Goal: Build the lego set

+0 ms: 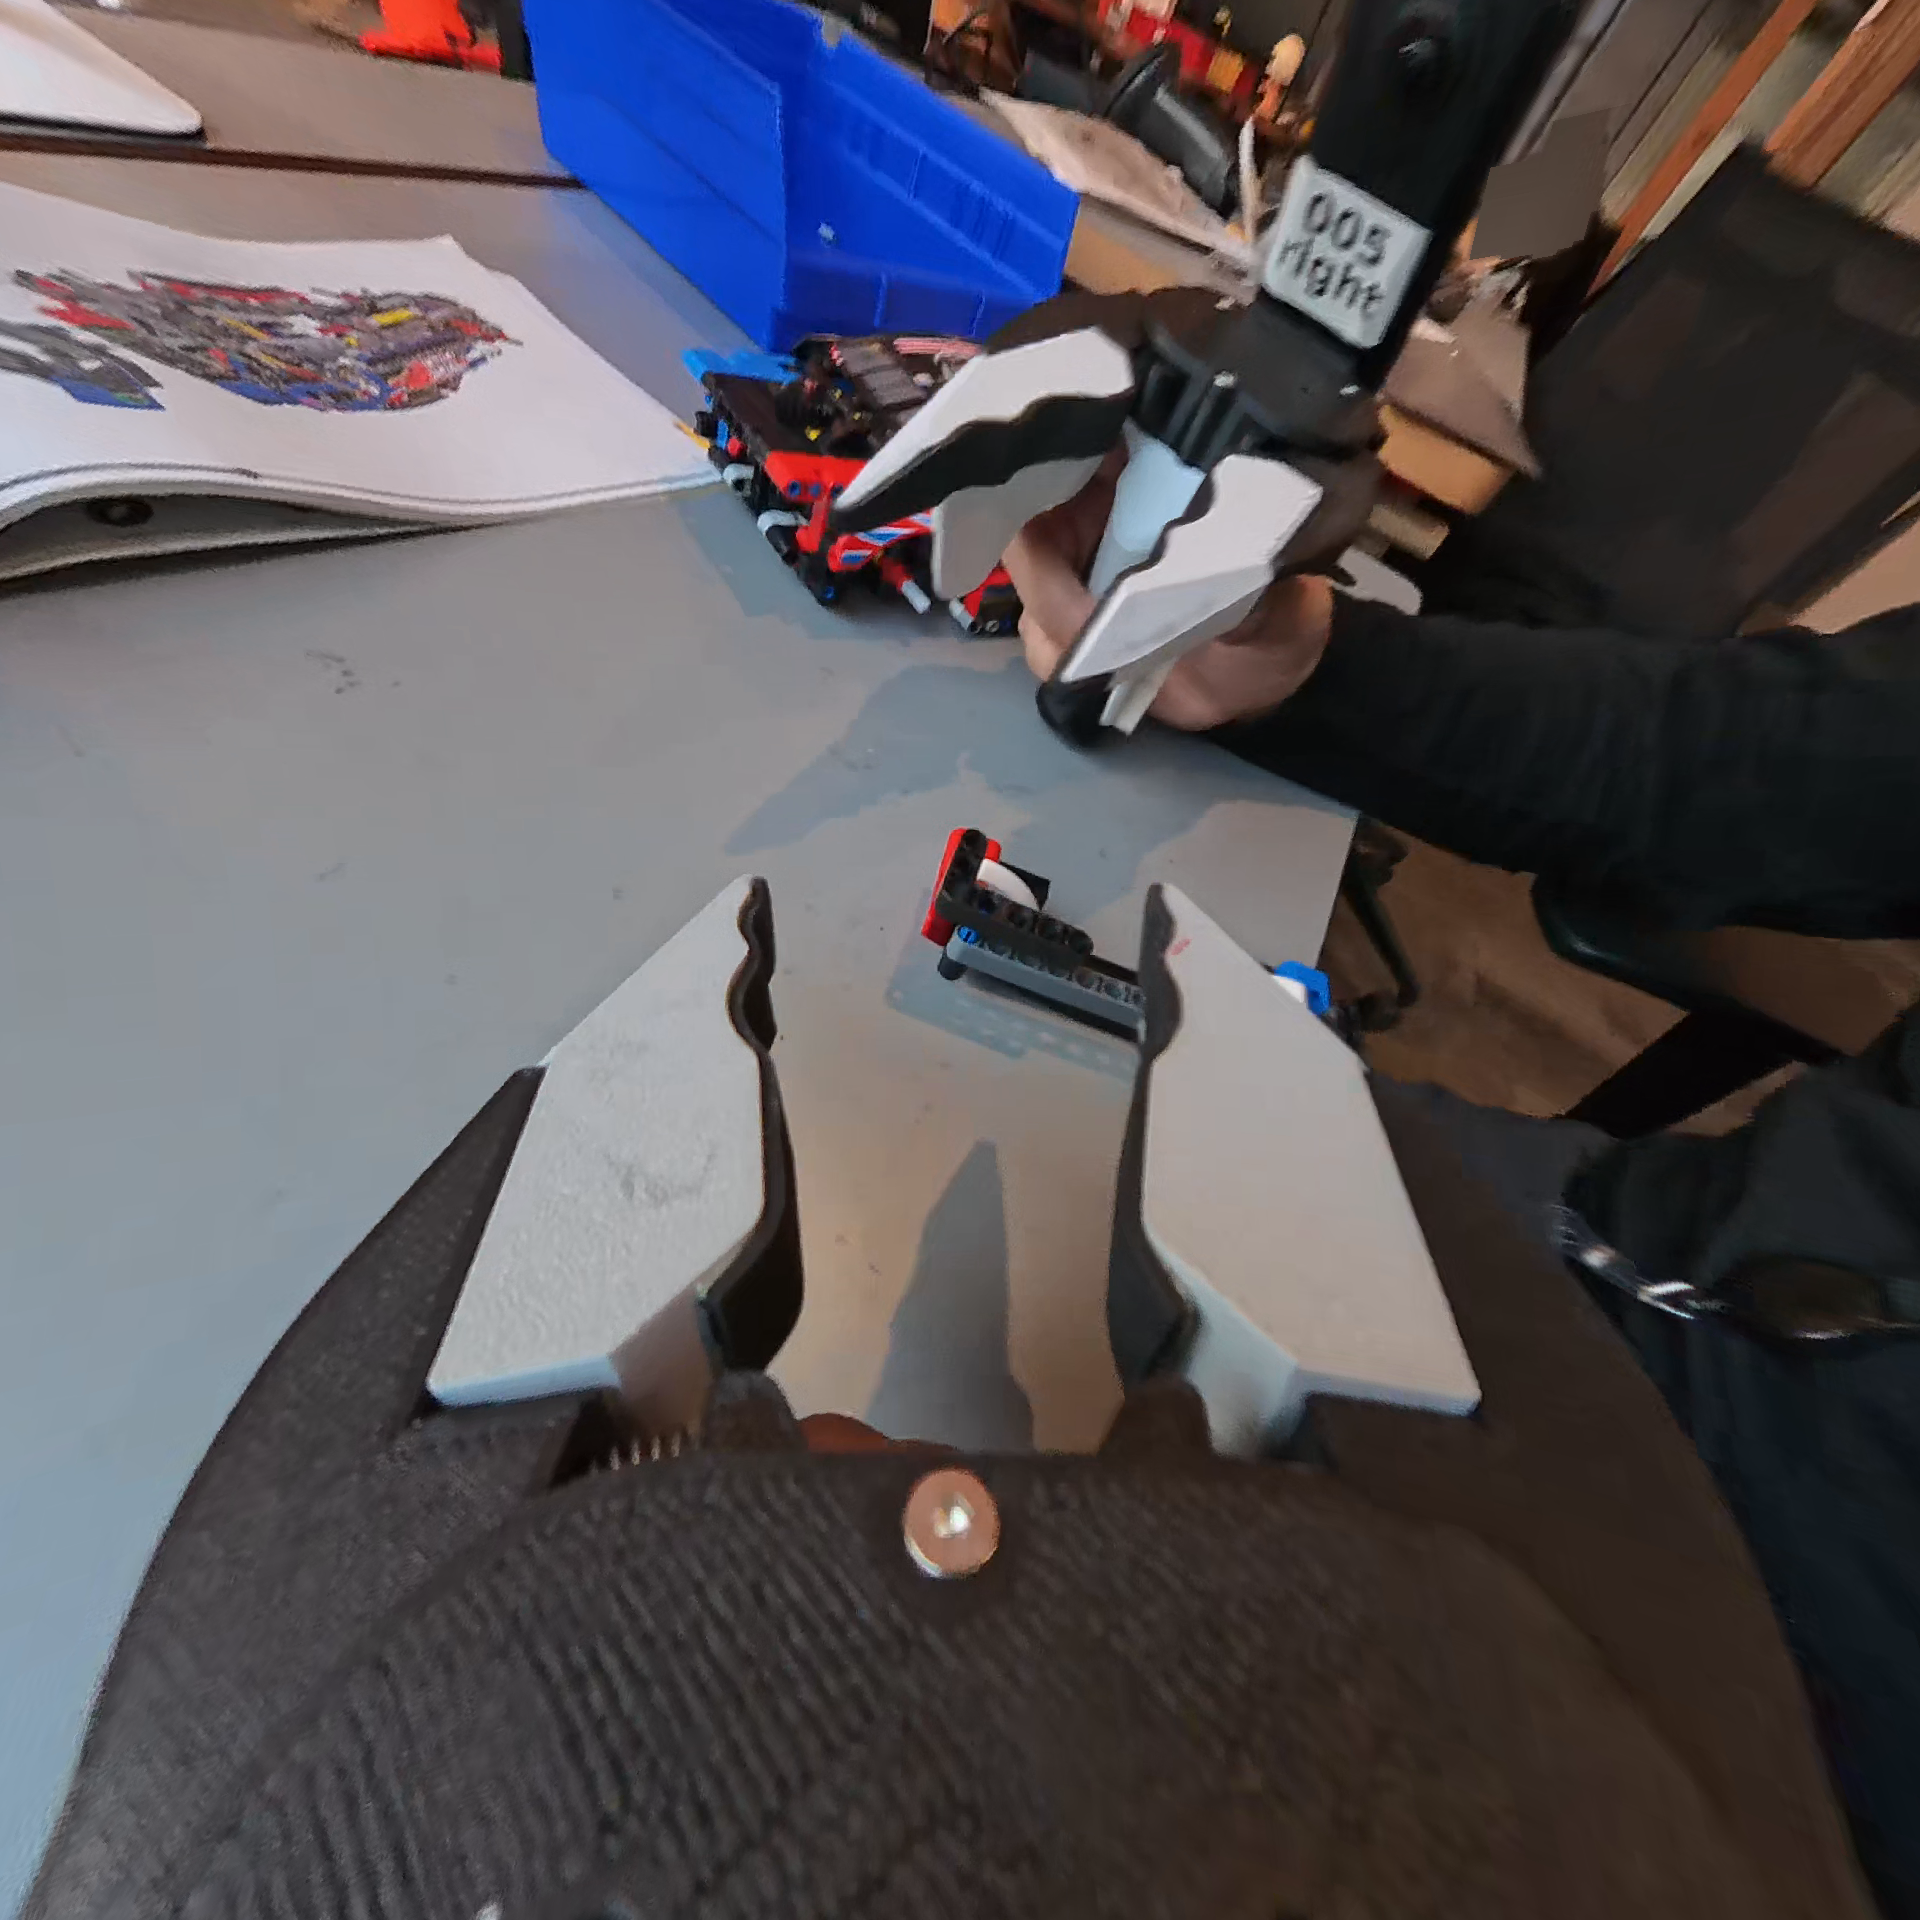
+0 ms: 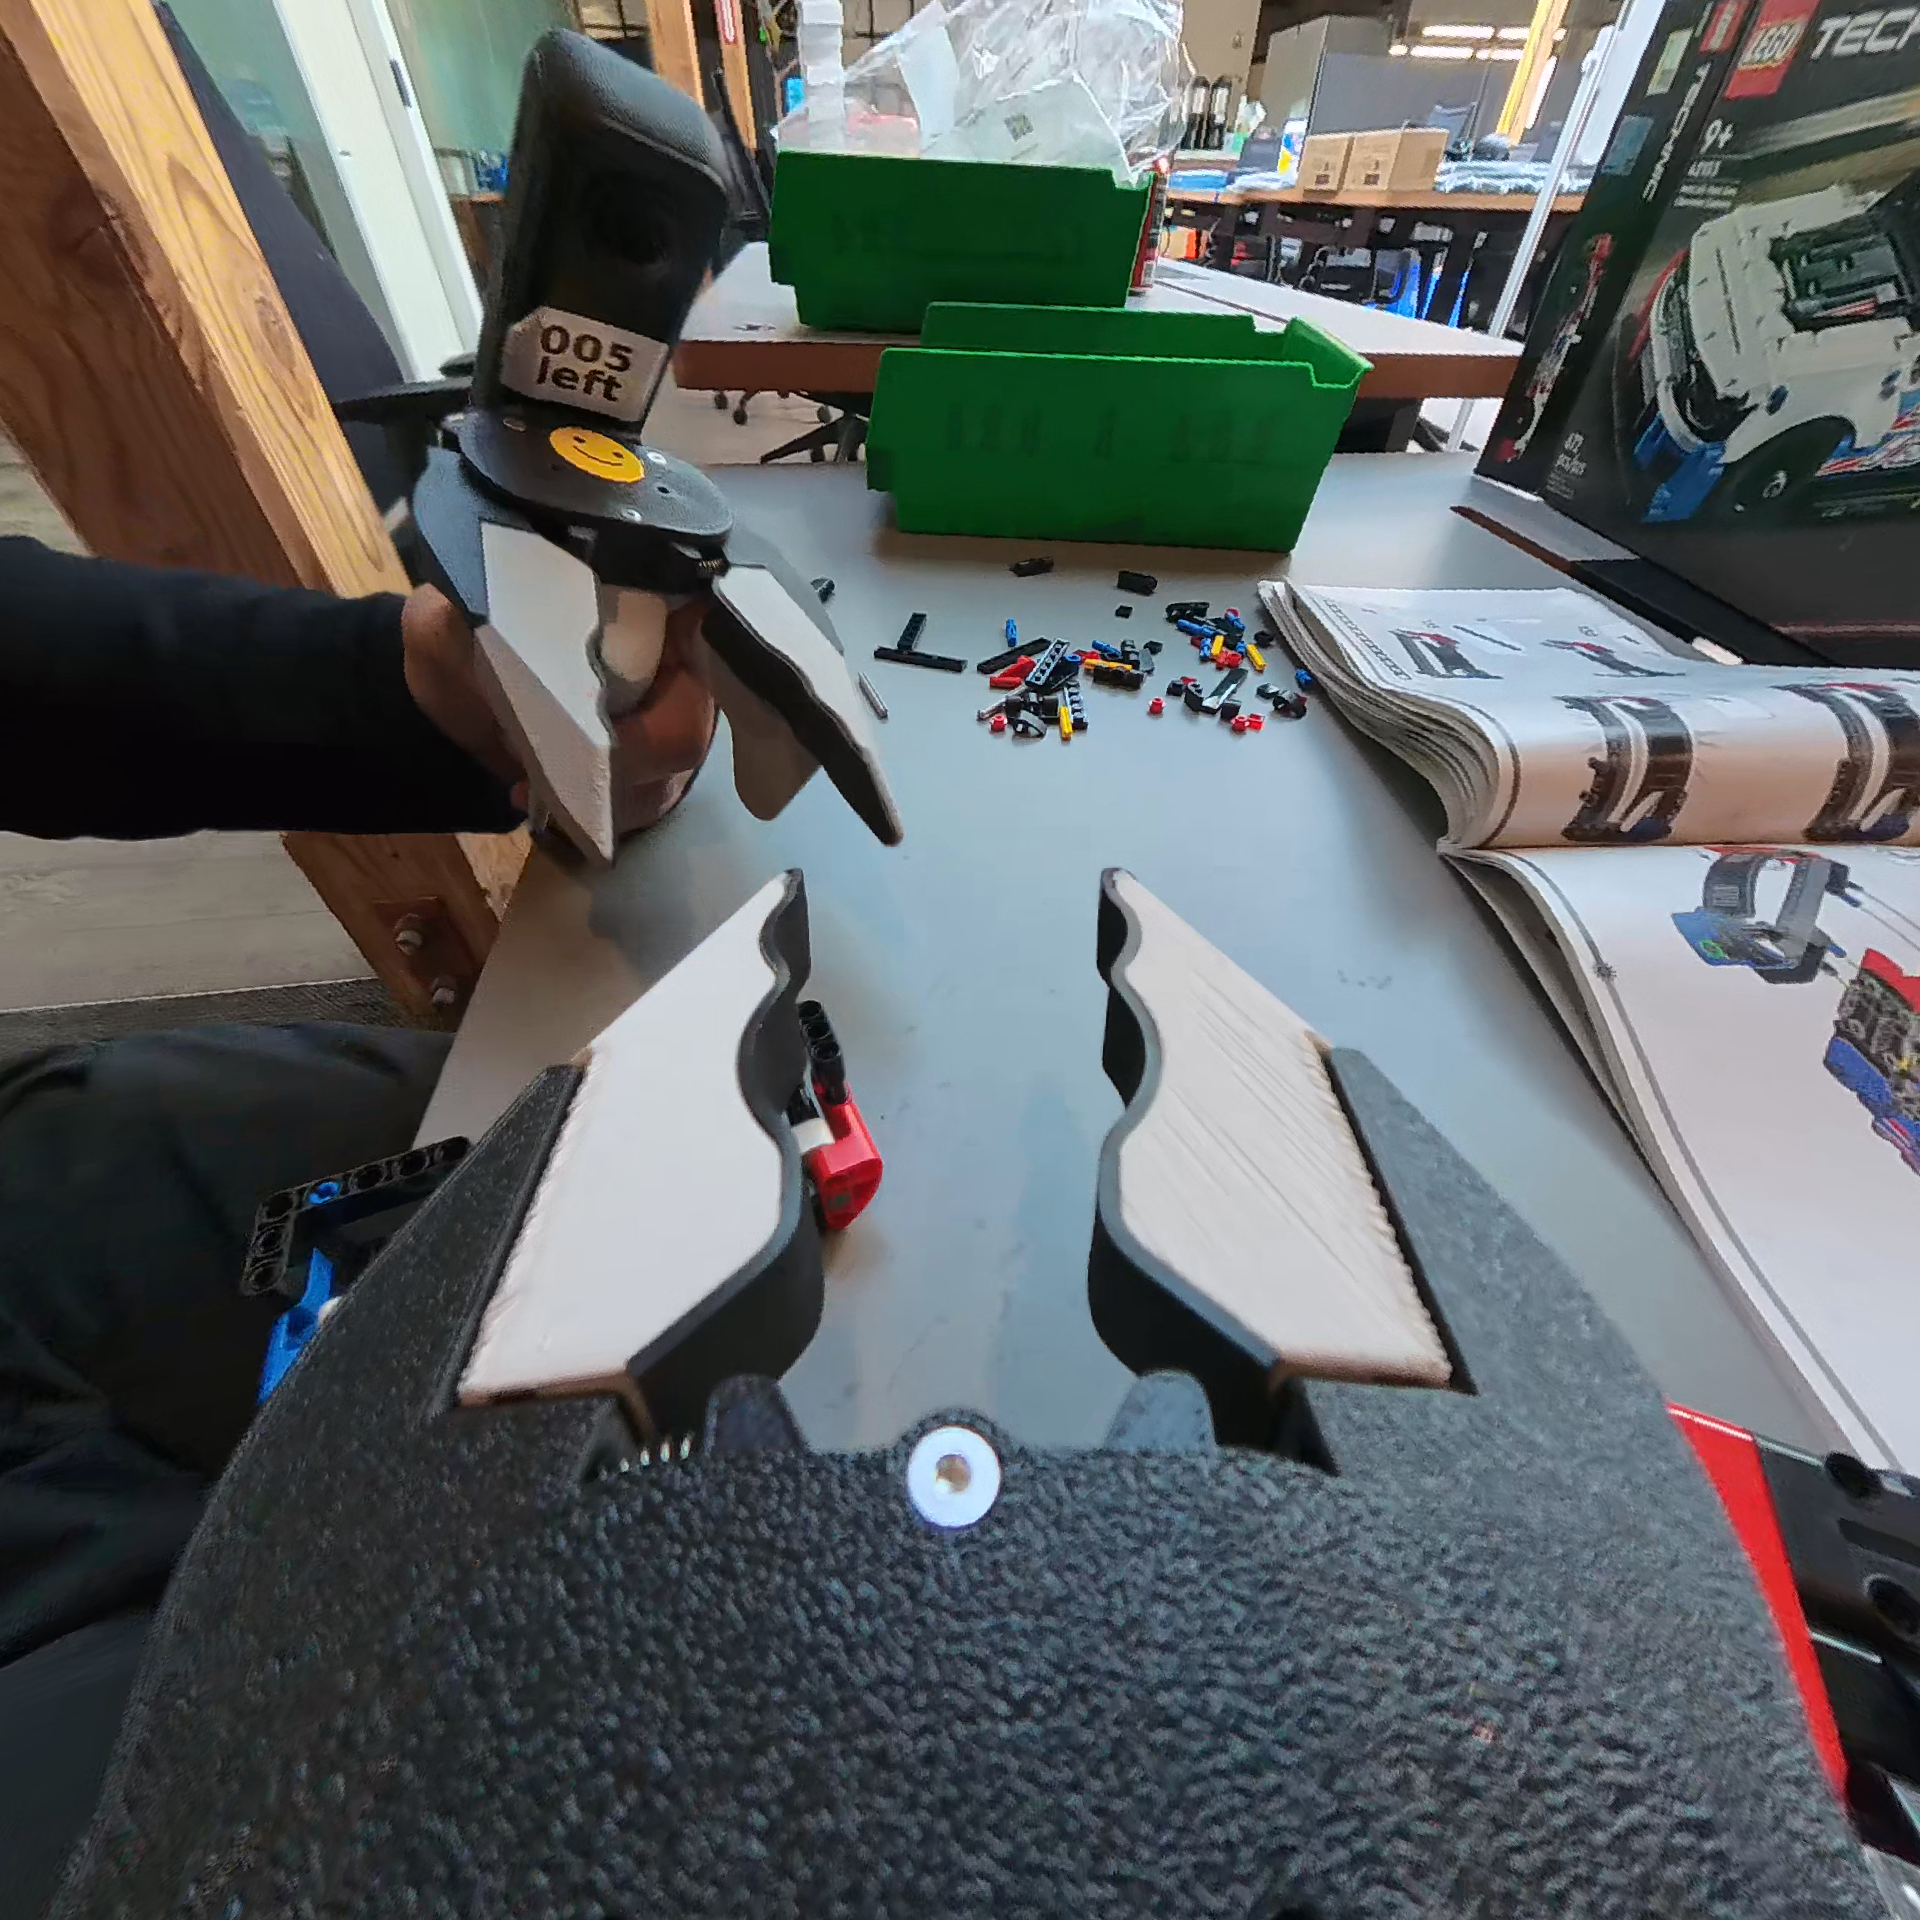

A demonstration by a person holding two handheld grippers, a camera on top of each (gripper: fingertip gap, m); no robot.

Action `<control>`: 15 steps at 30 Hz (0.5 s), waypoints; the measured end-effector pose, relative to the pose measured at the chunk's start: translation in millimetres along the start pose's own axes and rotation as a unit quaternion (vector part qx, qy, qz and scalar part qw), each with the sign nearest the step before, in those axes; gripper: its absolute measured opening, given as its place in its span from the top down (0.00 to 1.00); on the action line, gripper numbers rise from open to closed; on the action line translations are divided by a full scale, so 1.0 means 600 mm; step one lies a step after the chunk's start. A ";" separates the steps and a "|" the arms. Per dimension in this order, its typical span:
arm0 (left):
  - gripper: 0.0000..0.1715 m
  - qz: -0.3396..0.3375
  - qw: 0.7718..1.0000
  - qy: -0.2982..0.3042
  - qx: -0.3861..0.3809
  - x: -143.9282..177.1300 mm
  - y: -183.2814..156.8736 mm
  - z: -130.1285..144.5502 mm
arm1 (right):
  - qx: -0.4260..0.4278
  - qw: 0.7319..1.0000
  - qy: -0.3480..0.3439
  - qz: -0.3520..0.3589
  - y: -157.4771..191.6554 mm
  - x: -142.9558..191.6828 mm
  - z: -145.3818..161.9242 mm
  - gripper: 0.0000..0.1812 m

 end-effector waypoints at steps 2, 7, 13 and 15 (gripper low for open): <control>0.60 0.006 0.999 -0.022 -0.022 0.008 -0.010 -0.007 | -0.005 1.000 0.009 -0.003 -0.001 -0.004 0.003 0.69; 0.63 0.013 0.996 -0.078 -0.045 0.029 -0.020 -0.021 | -0.017 0.999 0.033 -0.005 -0.004 -0.012 0.010 0.70; 0.63 0.024 0.994 -0.105 -0.033 0.040 -0.019 -0.029 | -0.012 0.998 0.057 -0.024 0.004 -0.021 0.019 0.70; 0.63 0.026 0.994 -0.108 -0.018 0.040 -0.014 -0.030 | -0.008 0.998 0.064 -0.026 0.006 -0.023 0.021 0.70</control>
Point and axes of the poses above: each gripper's, where its closed fingertips meet, x back along the fingers, z out of its underside, y = z × x across the jaws, the point moved 3 cm from there along x, back along the fingers, and after that the axes turned 3 degrees about z, right-handed, at the moved point
